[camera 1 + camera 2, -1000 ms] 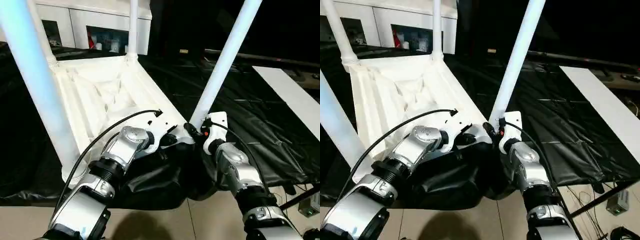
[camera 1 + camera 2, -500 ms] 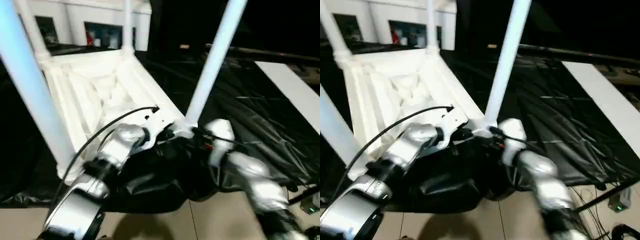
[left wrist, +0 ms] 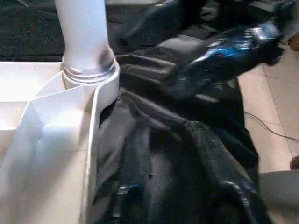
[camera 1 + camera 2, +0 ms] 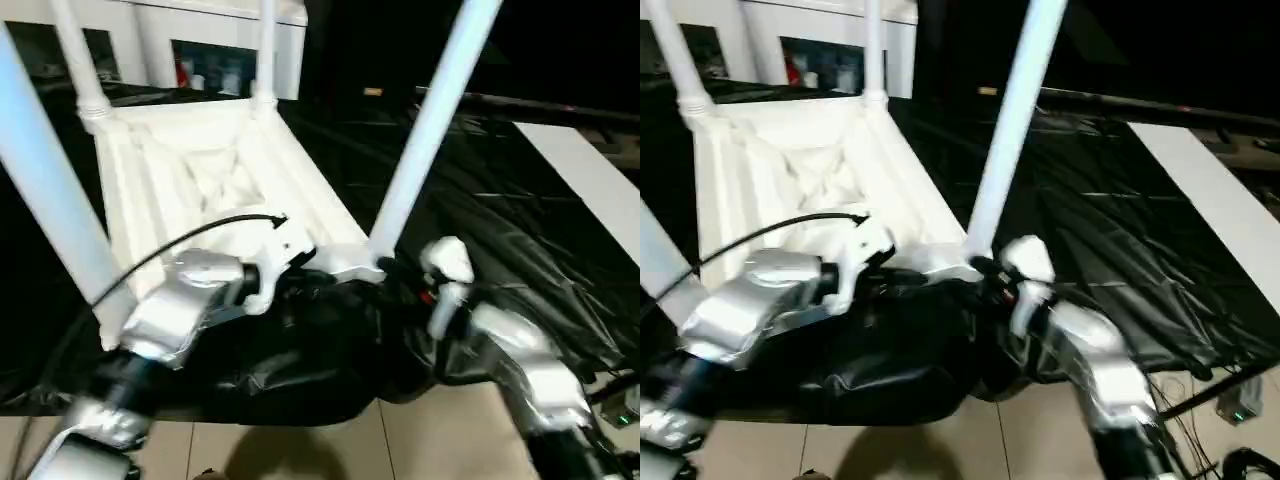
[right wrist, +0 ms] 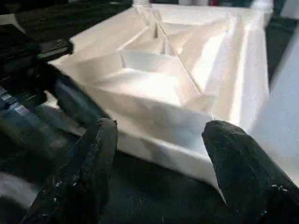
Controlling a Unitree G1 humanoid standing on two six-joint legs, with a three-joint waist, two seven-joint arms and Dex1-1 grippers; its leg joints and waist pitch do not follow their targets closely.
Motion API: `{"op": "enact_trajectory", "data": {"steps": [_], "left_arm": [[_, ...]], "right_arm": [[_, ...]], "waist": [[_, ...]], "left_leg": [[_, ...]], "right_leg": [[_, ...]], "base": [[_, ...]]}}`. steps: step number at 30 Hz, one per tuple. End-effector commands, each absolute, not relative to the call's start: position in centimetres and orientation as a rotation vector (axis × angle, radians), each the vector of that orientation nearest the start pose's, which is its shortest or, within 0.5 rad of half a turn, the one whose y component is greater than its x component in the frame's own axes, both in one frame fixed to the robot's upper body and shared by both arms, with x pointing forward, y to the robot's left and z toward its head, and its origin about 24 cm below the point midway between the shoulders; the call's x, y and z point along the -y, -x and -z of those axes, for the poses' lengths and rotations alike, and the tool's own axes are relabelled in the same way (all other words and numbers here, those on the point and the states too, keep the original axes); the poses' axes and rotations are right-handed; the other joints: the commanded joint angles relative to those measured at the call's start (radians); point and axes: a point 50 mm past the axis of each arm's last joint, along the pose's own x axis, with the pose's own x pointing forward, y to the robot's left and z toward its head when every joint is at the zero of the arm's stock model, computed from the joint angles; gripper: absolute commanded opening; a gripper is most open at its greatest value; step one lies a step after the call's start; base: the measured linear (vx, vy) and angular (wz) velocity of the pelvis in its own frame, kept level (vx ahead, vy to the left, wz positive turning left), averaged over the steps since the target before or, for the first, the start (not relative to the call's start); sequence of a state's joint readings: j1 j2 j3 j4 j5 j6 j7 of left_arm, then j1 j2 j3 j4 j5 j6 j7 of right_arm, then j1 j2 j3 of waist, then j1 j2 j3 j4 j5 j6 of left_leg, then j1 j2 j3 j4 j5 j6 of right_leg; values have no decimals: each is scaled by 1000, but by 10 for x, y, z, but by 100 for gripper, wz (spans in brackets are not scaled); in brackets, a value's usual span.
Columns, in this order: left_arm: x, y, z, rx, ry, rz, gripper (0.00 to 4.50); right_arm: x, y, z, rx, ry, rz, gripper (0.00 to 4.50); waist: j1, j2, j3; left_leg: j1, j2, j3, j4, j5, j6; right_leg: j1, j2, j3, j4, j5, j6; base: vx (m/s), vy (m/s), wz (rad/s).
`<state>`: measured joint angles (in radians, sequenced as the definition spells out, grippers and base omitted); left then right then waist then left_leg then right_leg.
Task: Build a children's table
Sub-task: Rotate leg to tighten
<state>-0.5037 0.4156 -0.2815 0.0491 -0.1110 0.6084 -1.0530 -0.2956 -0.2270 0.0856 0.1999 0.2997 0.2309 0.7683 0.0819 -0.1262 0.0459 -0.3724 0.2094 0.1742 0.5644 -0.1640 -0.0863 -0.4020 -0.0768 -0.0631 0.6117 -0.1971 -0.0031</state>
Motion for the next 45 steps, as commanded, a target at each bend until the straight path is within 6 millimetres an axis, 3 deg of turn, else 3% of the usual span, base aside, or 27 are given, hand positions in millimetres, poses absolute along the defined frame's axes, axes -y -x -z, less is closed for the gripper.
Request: {"op": "enact_trajectory", "data": {"steps": [1, 2, 6, 8, 13, 15, 19, 25, 30, 35, 37, 41, 45], "left_arm": [[-117, -285, -92, -510, -337, 1243, 170], [-121, -281, -90, -537, -356, 1234, 182], [-133, -276, -83, -594, -434, 1135, 191], [-138, -272, -78, -623, -457, 1098, 229], [-145, -271, -73, -657, -524, 1048, 266], [-148, -271, -73, -663, -550, 1022, 282], [-150, -272, -75, -654, -581, 991, 310], [-152, -274, -78, -628, -603, 958, 359], [-153, -278, -79, -581, -634, 926, 400], [-152, -279, -79, -545, -648, 941, 437], [-150, -276, -80, -515, -631, 982, 447], [-140, -259, -89, -395, -453, 1151, 447], [-151, -248, -99, -357, -305, 1220, 447]], "right_arm": [[126, -296, -58, -149, -98, -865, 317], [123, -298, -58, -147, -103, -864, 317], [112, -313, -56, -138, -140, -782, 317], [104, -321, -54, -146, -187, -765, 317], [98, -332, -55, -140, -241, -705, 317], [100, -341, -55, -133, -269, -629, 317], [112, -355, -55, -128, -337, -467, 317], [141, -367, -57, -114, -404, -266, 317], [167, -371, -55, -106, -387, -161, 317], [176, -371, -54, -101, -382, -136, 317], [177, -371, -54, -100, -377, -131, 317], [178, -369, -51, -108, -347, -158, 317], [171, -364, -46, -127, -281, -249, 317]], "waist": [[-5, 12, -48], [-9, 12, -48], [-16, 16, -53], [-19, 12, -53], [-21, 6, -54], [-27, 4, -55], [-25, 3, -53], [-6, 1, -48], [-1, -2, -51], [-3, -5, -57], [-3, -7, -57], [-10, -8, -60], [-19, -6, -56]], "left_leg": [[17, 31, -1, -66, -206, -13], [13, 28, 0, -66, -194, -16], [18, 25, 2, -62, -159, -27], [17, 24, 2, -62, -157, -32], [16, 23, 3, -59, -134, -33], [16, 22, 2, -59, -149, -37], [19, 23, 4, -56, -172, -50], [24, 23, 6, -54, -227, -64], [16, 23, 2, -53, -242, -71], [10, 22, 4, -45, -185, -72], [3, 19, 4, -45, -185, -68], [-2, 20, 2, -43, -171, -66], [3, 21, 6, -43, -193, -53]], "right_leg": [[38, -57, 45, -68, -205, -158], [41, -54, 45, -66, -196, -150], [38, -50, 45, -59, -132, -163], [40, -50, 45, -55, -113, -171], [44, -49, 46, -50, -78, -163], [41, -51, 46, -50, -104, -164], [38, -52, 47, -52, -142, -155], [27, -50, 47, -59, -221, -124], [29, -52, 45, -58, -257, -115], [33, -46, 41, -45, -163, -121], [37, -47, 40, -47, -168, -117], [42, -51, 40, -40, -142, -136], [35, -45, 40, -44, -149, -148]], "base": [[0, 0, 0], [0, 0, 0], [0, 0, 0], [0, 0, 0], [0, 0, 0], [0, 0, 0], [0, 0, 0], [0, 0, 0], [0, 0, 0], [0, 0, 0], [0, 0, 0], [0, 0, 0], [0, 0, 0]]}}
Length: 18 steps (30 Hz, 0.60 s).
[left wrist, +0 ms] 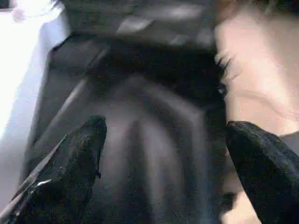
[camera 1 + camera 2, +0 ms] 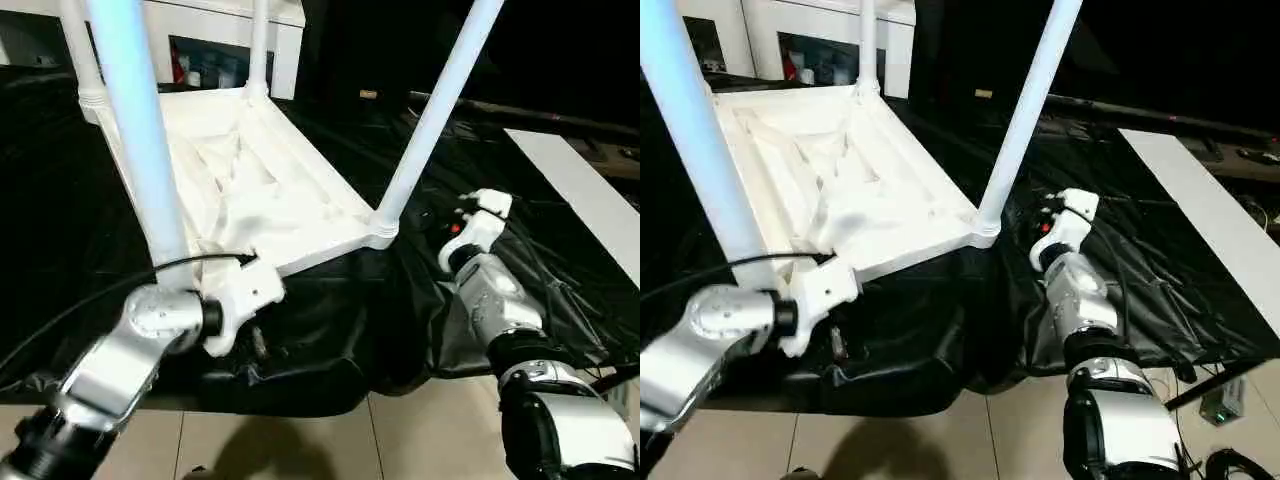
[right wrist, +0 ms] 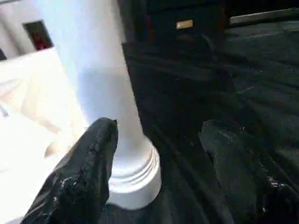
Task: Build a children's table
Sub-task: Rotate leg to tighten, then rotate table base
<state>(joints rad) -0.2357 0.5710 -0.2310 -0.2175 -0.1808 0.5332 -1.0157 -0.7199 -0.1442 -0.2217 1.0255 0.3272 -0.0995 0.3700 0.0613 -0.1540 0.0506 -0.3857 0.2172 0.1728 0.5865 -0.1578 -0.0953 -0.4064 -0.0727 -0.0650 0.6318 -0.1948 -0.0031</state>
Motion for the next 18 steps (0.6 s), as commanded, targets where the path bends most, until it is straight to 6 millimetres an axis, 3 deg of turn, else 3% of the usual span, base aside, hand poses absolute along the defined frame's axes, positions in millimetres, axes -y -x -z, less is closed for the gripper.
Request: {"op": "enact_trajectory", "data": {"steps": [1, 3, 5, 7, 9, 10, 12, 13, 16, 18], "left_arm": [[-151, -248, -99, -357, -305, 1220, 447], [-164, -244, -101, -387, -269, 1221, 447], [-186, -236, -106, -449, -214, 1234, 447], [-194, -232, -107, -479, -198, 1240, 447], [-215, -221, -106, -578, -189, 1214, 447], [-226, -217, -105, -628, -197, 1188, 447], [-234, -213, -105, -660, -200, 1171, 447], [-240, -211, -106, -679, -198, 1147, 447], [-271, -209, -118, -710, -199, 1032, 447], [-280, -209, -123, -710, -202, 998, 447]], "right_arm": [[171, -364, -46, -127, -281, -249, 317], [166, -360, -41, -142, -233, -312, 317], [157, -349, -32, -166, -150, -436, 317], [155, -345, -28, -173, -123, -474, 317], [155, -340, -23, -184, -90, -487, 317], [156, -339, -21, -189, -88, -478, 317], [157, -338, -20, -193, -91, -473, 317], [157, -338, -19, -194, -94, -469, 317], [158, -335, -15, -204, -105, -464, 317], [157, -333, -14, -209, -104, -467, 317]], "waist": [[0, 24, -59], [0, 26, -58], [-3, 36, -55], [-4, 35, -54], [-2, 44, -53], [-5, 43, -49], [-8, 42, -47], [-5, 47, -46], [-5, 44, -43], [-7, 44, -42]], "left_leg": [[17, 14, 7, -66, -218, -45], [20, 15, 6, -66, -239, -51], [20, 16, 4, -72, -256, -55], [20, 16, 4, -72, -266, -59], [27, 18, 4, -73, -289, -65], [22, 18, 2, -77, -309, -68], [26, 19, 2, -78, -339, -70], [34, 21, 3, -76, -351, -73], [33, 20, 1, -78, -372, -74], [30, 18, -1, -78, -373, -72]], "right_leg": [[38, -49, 42, -66, -178, -147], [36, -50, 42, -69, -213, -140], [34, -47, 44, -70, -227, -138], [35, -46, 45, -71, -232, -143], [29, -46, 45, -72, -235, -153], [30, -46, 46, -72, -257, -153], [27, -45, 48, -77, -301, -143], [21, -45, 49, -80, -304, -146], [20, -46, 50, -83, -337, -145], [23, -46, 51, -85, -355, -137]], "base": [[0, 0, 0], [0, 0, 0], [0, 0, 0], [0, 0, 0], [0, 0, 0], [0, 0, 0], [0, 0, 0], [0, 0, 0], [0, 0, 0], [0, 0, 0]]}}
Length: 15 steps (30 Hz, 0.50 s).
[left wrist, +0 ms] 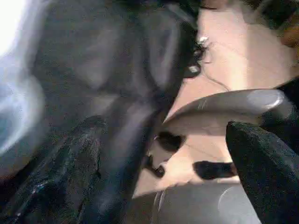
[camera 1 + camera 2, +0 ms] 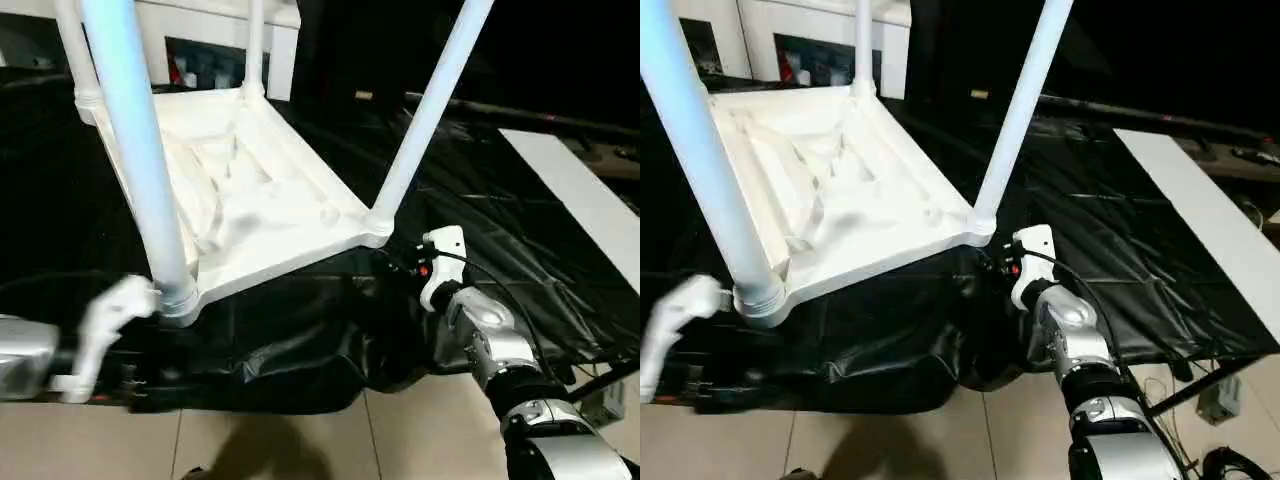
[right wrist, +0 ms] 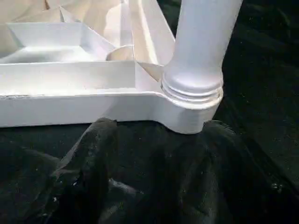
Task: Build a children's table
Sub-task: Rotate table base
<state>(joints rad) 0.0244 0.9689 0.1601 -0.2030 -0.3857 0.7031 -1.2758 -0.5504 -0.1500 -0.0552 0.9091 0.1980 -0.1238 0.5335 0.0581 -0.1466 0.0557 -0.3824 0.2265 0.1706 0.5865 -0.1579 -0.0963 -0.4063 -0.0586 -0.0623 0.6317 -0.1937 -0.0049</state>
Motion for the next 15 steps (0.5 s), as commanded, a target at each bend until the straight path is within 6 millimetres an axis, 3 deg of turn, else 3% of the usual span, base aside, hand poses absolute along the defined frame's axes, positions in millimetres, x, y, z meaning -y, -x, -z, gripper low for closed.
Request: {"op": "enact_trajectory", "data": {"steps": [1, 2, 3, 8, 10, 12, 13, 15], "left_arm": [[-281, -210, -124, -710, -203, 994, 447], [-302, -211, -134, -704, -229, 908, 447], [-309, -212, -137, -698, -235, 881, 447], [-319, -221, -154, -552, -261, 806, 447], [-309, -235, -165, -338, -186, 830, 447], [-302, -238, -167, -282, -154, 851, 447], [-295, -241, -167, -245, -127, 873, 447], [-277, -248, -162, -206, -82, 902, 447]], "right_arm": [[157, -333, -14, -210, -103, -467, 317], [155, -330, -9, -232, -82, -476, 317], [155, -329, -7, -240, -72, -479, 317], [152, -328, -5, -247, -75, -473, 317], [148, -327, -3, -256, -74, -471, 317], [147, -326, -2, -259, -75, -472, 317], [146, -325, -1, -262, -70, -474, 317], [144, -325, 1, -268, -66, -476, 317]], "waist": [[-3, 38, -46], [-4, 38, -44], [-4, 39, -44], [-1, 42, -46], [1, 41, -47], [8, 43, -49], [7, 41, -50], [6, 35, -53]], "left_leg": [[29, 9, 2, -78, -378, -72], [31, 9, -1, -80, -405, -75], [31, 8, -2, -79, -411, -75], [39, 11, -3, -81, -431, -77], [36, 11, -3, -82, -423, -83], [43, 11, 0, -79, -414, -91], [32, 10, -2, -81, -401, -93], [28, 9, -2, -81, -378, -93]], "right_leg": [[20, -60, 48, -86, -360, -133], [17, -60, 47, -89, -389, -132], [15, -61, 47, -90, -398, -131], [11, -62, 49, -89, -373, -147], [16, -63, 47, -85, -351, -156], [13, -65, 47, -83, -316, -169], [22, -66, 47, -77, -307, -169], [29, -67, 46, -75, -304, -158]], "base": [[0, 0, 0], [0, 0, 0], [0, 0, 0], [0, 0, 0], [0, 0, 0], [0, 0, 0], [0, 0, 0], [0, 0, 0]]}}
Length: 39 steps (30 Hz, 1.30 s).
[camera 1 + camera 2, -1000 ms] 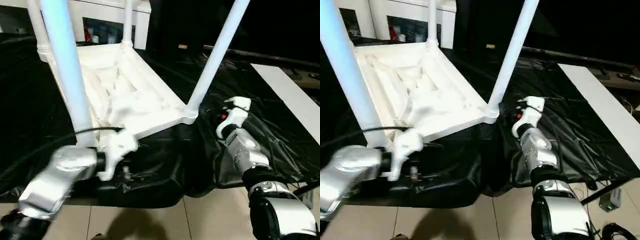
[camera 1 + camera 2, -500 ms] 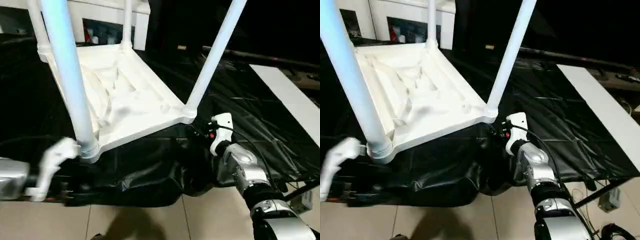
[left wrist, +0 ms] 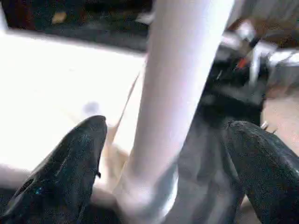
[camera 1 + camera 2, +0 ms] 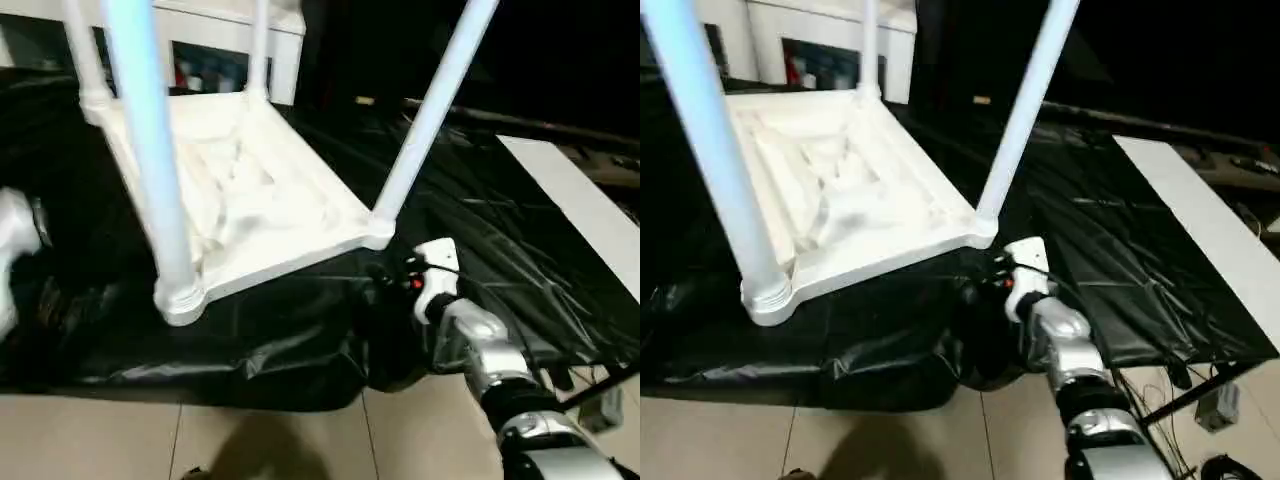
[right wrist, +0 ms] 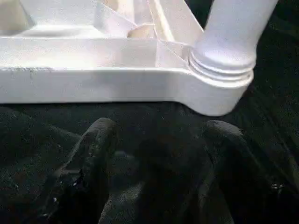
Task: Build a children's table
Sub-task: Rotate table base
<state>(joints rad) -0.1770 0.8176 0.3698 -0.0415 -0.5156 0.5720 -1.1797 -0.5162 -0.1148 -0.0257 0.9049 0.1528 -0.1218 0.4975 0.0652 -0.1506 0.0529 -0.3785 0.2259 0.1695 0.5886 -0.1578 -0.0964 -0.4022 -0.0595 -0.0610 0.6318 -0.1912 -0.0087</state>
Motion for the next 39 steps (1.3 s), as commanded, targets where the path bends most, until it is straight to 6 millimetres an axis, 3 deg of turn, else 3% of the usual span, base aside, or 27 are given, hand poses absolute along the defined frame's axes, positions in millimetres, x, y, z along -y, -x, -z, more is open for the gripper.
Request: {"op": "enact_trajectory", "data": {"steps": [1, 4, 5, 6, 8, 10, 11, 17, 19, 20, 22, 28, 29, 34, 39], "left_arm": [[-271, -251, -159, -195, -67, 912, 447], [-251, -265, -140, -219, -90, 866, 447], [-234, -269, -133, -214, -69, 901, 447], [-233, -269, -133, -214, -68, 902, 447], [-202, -272, -132, -166, -6, 995, 447], [-196, -272, -133, -157, 6, 1017, 447], [-185, -271, -133, -150, 30, 1068, 447], [-124, -270, -134, -115, 95, 1287, 447], [-106, -273, -134, -99, 95, 1330, 447], [-84, -274, -135, -85, 107, 1390, 447], [-69, -275, -136, -75, 115, 1431, 447], [-42, -288, -128, -70, 63, 1399, 447], [-38, -292, -126, -68, 40, 1372, 447], [-29, -308, -123, -57, -6, 1270, 447], [-20, -315, -121, -22, -30, 1206, 447]], "right_arm": [[143, -324, 1, -269, -64, -476, 317], [138, -324, 2, -269, -68, -481, 317], [135, -323, 2, -267, -61, -493, 317], [134, -323, 2, -267, -61, -493, 317], [129, -323, 2, -271, -55, -512, 317], [128, -323, 2, -270, -54, -514, 317], [126, -324, 1, -269, -57, -519, 317], [118, -328, -4, -255, -55, -547, 317], [115, -329, -6, -254, -52, -555, 317], [112, -330, -7, -253, -50, -565, 317], [109, -331, -7, -252, -50, -573, 317], [102, -332, -10, -242, -58, -591, 317], [101, -332, -10, -242, -59, -594, 317], [96, -329, -10, -244, -75, -647, 317], [87, -322, -8, -249, -84, -753, 317]], "waist": [[0, 39, -50], [-1, 41, -54], [-1, 41, -55], [-3, 40, -55], [-2, 43, -57], [1, 41, -59], [0, 40, -59], [0, 31, -62], [1, 32, -64], [1, 32, -64], [0, 32, -64], [-7, 28, -66], [-6, 33, -66], [-9, 30, -64], [-9, 29, -63]], "left_leg": [[29, 12, 1, -81, -377, -92], [22, 11, 1, -80, -350, -86], [24, 11, 2, -77, -341, -84], [23, 11, 2, -78, -336, -83], [23, 11, 2, -77, -325, -84], [26, 12, 4, -75, -310, -84], [21, 10, 4, -75, -296, -81], [18, 10, 8, -71, -251, -75], [18, 10, 9, -69, -236, -73], [15, 10, 8, -69, -225, -71], [14, 8, 9, -68, -218, -70], [10, 7, 7, -65, -205, -51], [12, 8, 6, -64, -212, -50], [14, 10, 4, -66, -259, -45], [12, 11, 3, -67, -270, -34]], "right_leg": [[21, -66, 46, -78, -306, -151], [27, -65, 47, -76, -291, -143], [26, -65, 48, -76, -282, -140], [28, -64, 47, -78, -280, -139], [29, -64, 46, -75, -262, -144], [28, -62, 46, -72, -224, -153], [32, -62, 46, -70, -208, -156], [37, -61, 45, -67, -163, -150], [38, -61, 45, -67, -152, -147], [41, -62, 45, -66, -145, -145], [43, -62, 45, -69, -143, -138], [48, -62, 44, -72, -131, -137], [47, -64, 44, -71, -137, -139], [44, -65, 43, -83, -223, -130], [43, -65, 42, -87, -234, -139]], "base": [[0, 0, 0], [0, 0, 0], [0, 0, 0], [0, 0, 0], [0, 0, 0], [0, 0, 0], [0, 0, 0], [0, 0, 0], [0, 0, 0], [0, 0, 0], [0, 0, 0], [0, 0, 0], [0, 0, 0], [0, 0, 0], [0, 0, 0]]}}
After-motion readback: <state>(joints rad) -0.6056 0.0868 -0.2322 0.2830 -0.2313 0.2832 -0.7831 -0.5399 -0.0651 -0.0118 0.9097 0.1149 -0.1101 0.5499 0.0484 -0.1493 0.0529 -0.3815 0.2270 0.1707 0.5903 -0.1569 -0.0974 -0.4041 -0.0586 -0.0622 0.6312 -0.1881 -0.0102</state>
